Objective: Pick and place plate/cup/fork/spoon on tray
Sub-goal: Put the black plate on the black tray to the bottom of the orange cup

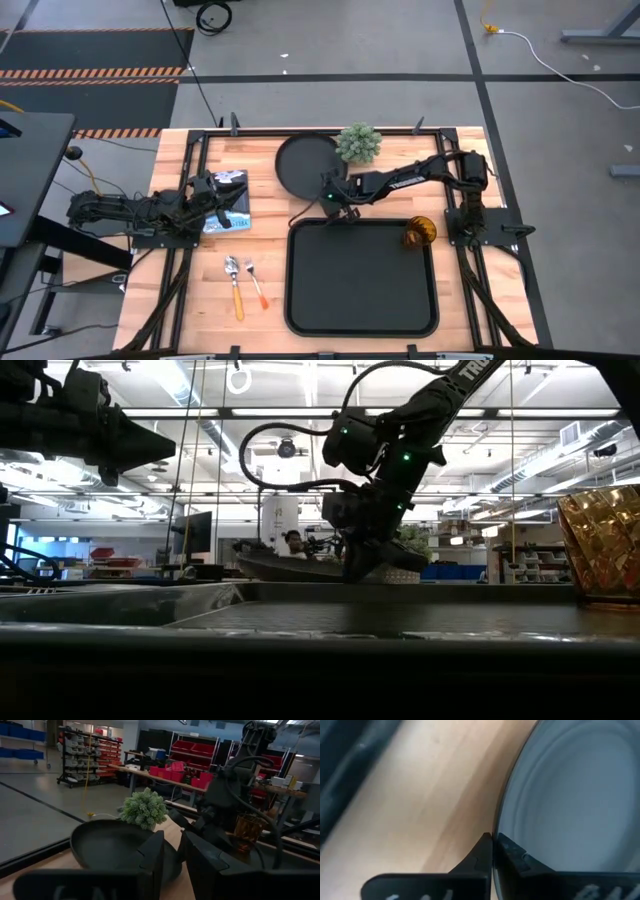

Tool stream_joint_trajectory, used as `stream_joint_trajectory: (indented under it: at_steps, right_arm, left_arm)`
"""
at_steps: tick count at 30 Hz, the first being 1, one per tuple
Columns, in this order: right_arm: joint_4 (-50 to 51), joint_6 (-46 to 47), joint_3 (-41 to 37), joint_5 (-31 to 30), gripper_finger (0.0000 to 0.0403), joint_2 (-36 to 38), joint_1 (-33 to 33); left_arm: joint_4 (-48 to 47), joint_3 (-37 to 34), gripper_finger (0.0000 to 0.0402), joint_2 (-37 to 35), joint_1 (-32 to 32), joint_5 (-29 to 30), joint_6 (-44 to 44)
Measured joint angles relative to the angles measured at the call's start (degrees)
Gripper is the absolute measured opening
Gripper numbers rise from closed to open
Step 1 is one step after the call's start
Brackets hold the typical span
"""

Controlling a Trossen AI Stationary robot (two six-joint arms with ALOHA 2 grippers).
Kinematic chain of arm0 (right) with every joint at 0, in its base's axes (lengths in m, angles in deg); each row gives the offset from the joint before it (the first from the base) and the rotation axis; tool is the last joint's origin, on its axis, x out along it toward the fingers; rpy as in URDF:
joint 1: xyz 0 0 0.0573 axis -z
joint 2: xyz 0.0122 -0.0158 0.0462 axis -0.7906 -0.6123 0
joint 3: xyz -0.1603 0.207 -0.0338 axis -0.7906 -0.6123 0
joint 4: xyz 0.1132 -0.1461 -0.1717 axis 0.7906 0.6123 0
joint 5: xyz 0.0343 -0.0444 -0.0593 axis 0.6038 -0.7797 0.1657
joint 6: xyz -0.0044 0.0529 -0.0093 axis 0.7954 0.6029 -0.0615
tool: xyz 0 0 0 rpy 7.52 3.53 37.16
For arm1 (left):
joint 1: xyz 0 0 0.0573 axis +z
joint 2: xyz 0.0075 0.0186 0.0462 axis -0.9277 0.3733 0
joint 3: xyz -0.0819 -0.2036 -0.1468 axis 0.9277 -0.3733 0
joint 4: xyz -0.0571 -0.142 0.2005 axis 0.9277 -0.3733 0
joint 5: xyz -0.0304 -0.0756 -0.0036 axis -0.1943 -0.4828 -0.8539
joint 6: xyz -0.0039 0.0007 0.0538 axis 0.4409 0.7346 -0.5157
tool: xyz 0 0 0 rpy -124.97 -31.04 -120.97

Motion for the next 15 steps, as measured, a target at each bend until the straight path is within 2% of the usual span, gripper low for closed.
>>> stream_joint_trajectory:
  at_steps: [4, 7, 15]
  right_arm:
    - [1.2, 0.3, 0.0, -0.1, 0.0016, 0.0, -1.4]
    - [7.2, 2.5, 2.4, 0.3, 0.0014, 0.0, -2.2]
    - [21.0, 9.6, 12.1, 7.6, 0.0013, 0.0, -2.8]
  left_arm:
    - [0.1, 0.0, 0.0082, 0.0, 0.0, 0.0, 0.0]
    - [0.1, 0.0, 0.0082, 0.0, 0.0, 0.0, 0.1]
    - [0.6, 0.0, 0.0082, 0.0, 0.0, 0.0, 0.1]
